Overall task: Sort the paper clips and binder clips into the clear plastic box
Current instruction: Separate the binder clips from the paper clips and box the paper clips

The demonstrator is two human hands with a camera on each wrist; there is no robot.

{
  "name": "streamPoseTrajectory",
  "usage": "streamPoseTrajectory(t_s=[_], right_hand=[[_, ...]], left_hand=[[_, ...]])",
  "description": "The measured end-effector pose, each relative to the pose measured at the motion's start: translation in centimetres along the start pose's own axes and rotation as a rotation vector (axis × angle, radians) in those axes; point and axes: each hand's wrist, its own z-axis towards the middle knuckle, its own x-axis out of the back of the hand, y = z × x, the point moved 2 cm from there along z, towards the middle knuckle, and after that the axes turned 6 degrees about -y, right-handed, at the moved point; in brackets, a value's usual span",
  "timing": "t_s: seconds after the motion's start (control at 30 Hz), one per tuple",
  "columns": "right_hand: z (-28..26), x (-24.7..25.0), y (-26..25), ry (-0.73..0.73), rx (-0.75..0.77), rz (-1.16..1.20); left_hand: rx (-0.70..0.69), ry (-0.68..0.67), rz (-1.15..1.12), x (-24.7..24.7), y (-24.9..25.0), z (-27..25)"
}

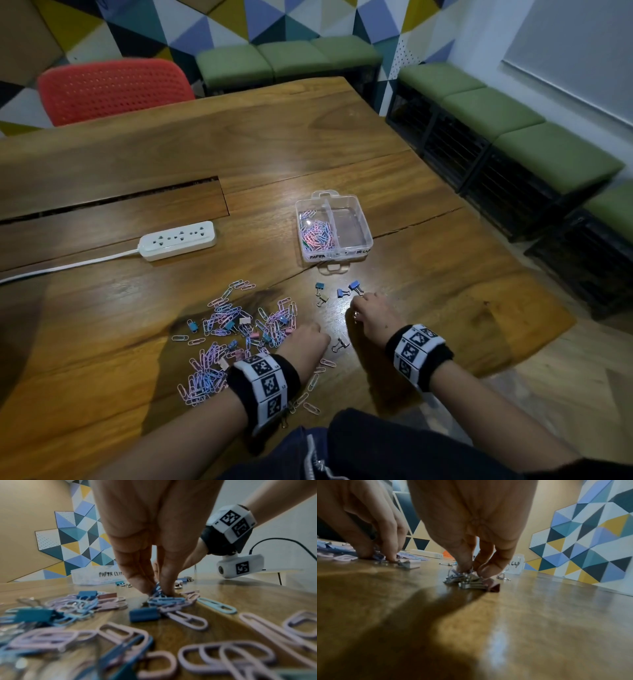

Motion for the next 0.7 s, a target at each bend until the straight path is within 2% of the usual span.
streamPoseTrajectory(t_s=[0.17,0.23,0.3,0.37,0.43,0.47,0.57,0.7], right_hand=[[0.5,0.1,-0.5,-0.073,0.025,-0.032],[0.6,0.1,-0.6,-0.104,0.025,-0.026],[0.8,0.0,-0.6,-0.111,-0.003,0.038],[0.5,0.5,-0.7,-0.039,-0.086,0.269],[-0.3,1.5,-0.8,0.072,-0.174,0.713],[-0.9,2.2,-0.9,0.098,-0.174,0.962],[-2.4,3.2,-1.4,-0.012,-0.134,1.531],[-3.4,1.6,-1.3,-0.203,-0.265,1.702]], left_hand=[[-0.022,-0.019,-0.079,0.6,-0.8,0.2],[0.015,0.014,-0.292,1.3,-1.6,-0.1],[0.079,0.046,-0.607,2.0,-2.8,-0.3],[0.149,-0.009,-1.036,2.6,-4.1,-0.6],[0.238,-0.077,-1.482,3.2,-5.1,-1.0],[0.291,-0.069,-1.622,3.4,-5.6,-1.1],[0.36,-0.037,-1.77,3.4,-6.1,-1.5],[0.338,-0.136,-1.767,2.6,-5.4,-1.9]])
